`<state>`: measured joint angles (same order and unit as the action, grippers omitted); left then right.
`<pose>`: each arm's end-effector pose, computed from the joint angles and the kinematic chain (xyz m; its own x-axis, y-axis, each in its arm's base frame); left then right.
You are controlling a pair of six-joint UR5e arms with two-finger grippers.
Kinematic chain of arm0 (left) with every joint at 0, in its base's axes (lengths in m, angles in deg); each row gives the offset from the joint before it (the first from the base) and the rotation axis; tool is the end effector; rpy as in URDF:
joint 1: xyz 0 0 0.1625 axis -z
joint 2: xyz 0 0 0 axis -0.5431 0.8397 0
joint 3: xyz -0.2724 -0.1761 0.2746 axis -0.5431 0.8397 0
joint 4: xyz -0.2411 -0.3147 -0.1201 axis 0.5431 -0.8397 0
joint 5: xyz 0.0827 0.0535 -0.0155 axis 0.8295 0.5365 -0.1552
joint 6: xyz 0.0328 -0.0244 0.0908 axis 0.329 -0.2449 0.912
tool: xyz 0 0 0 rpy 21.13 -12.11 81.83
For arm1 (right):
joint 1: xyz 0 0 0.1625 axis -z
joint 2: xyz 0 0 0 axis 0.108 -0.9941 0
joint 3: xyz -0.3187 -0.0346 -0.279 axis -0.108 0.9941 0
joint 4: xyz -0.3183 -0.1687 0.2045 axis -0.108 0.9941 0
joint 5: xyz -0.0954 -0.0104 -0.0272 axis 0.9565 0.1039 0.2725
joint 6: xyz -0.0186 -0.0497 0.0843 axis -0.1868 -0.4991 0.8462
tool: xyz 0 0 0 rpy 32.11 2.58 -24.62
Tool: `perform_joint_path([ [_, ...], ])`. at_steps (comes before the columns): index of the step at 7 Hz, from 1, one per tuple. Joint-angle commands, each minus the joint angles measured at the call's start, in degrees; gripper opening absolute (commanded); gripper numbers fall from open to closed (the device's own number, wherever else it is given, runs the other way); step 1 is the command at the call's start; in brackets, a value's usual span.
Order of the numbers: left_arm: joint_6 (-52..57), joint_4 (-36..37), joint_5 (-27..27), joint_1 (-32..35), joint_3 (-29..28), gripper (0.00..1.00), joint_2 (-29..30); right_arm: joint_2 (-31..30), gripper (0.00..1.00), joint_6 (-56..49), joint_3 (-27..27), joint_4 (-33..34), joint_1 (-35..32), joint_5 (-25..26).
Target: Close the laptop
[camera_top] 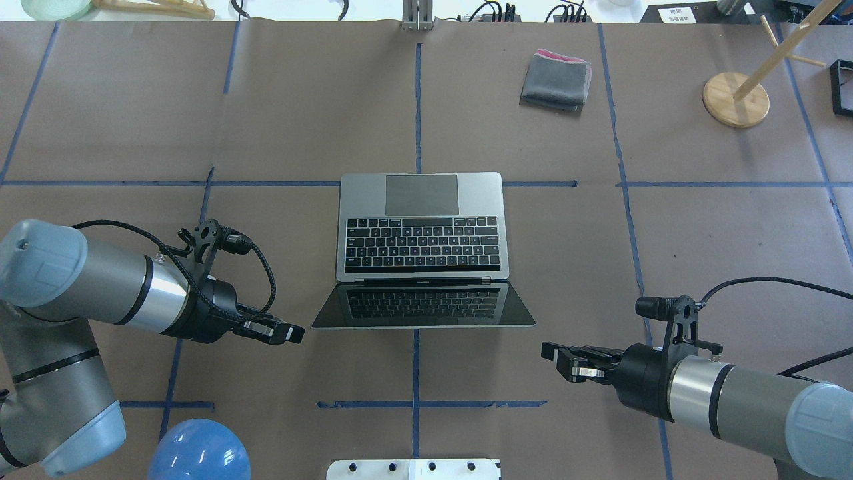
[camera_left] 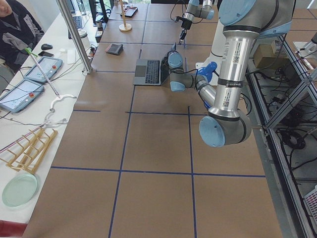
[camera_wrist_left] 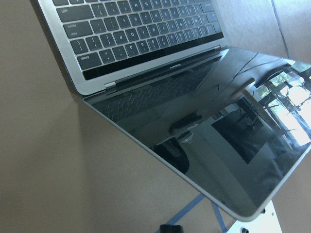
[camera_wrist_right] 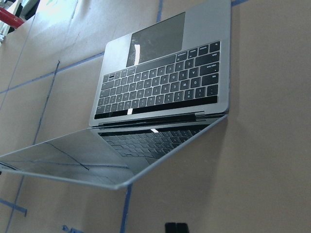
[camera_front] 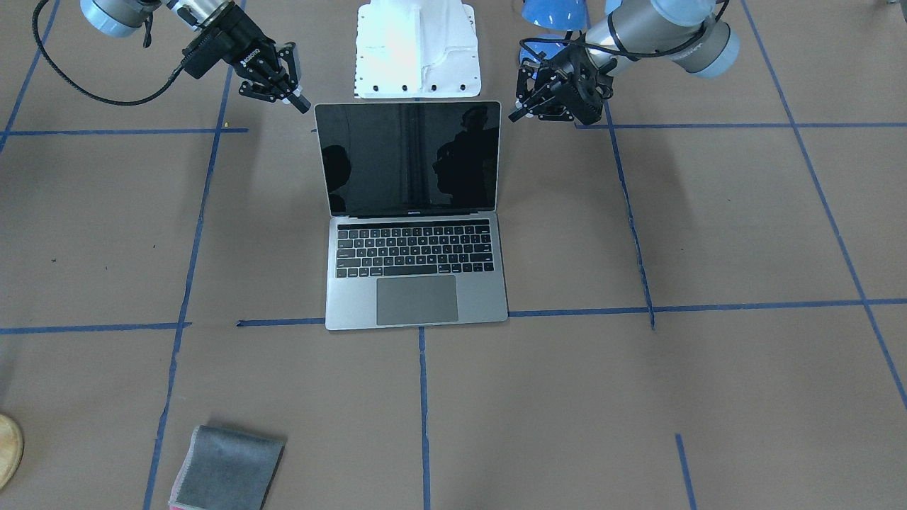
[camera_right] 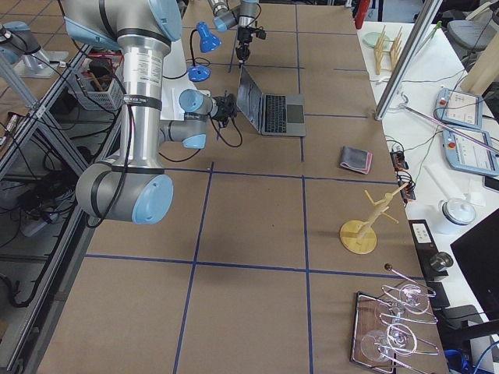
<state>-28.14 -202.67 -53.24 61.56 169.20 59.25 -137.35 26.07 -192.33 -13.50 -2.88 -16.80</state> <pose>0.4073 -0.3167 0.2985 0.1260 0.3432 -0.9308 -0.0888 0.9384 0.3340 -0.3903 -0.2177 0.3387 0.1552 -0.1393 0.9780 -0.3315 0.9253 0.1844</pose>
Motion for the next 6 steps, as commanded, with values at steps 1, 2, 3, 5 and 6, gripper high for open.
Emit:
perform_joint_path([
  [1,-3.22,-1.11,4.78,-2.72,-0.02,0.03,0.08,3.49,0.05,0.21,1.3,0.26,0.29,2.26],
  [2,-3.22,-1.11,5.32,-4.13,-0.02,0.03,-0.01,3.51,0.05,0.21,1.57,0.18,0.38,2.35],
  [3,-3.31,-1.19,5.24,-4.24,0.07,0.03,0.08,3.51,0.05,0.21,1.66,0.26,0.38,2.35],
  [5,-4.53,-1.28,5.15,-4.24,0.68,0.01,0.95,3.59,0.05,0.21,1.66,0.26,0.29,2.35],
  [6,-7.85,-1.28,5.15,-4.24,0.68,0.0,2.61,3.68,0.05,0.21,1.48,0.26,0.29,2.35],
])
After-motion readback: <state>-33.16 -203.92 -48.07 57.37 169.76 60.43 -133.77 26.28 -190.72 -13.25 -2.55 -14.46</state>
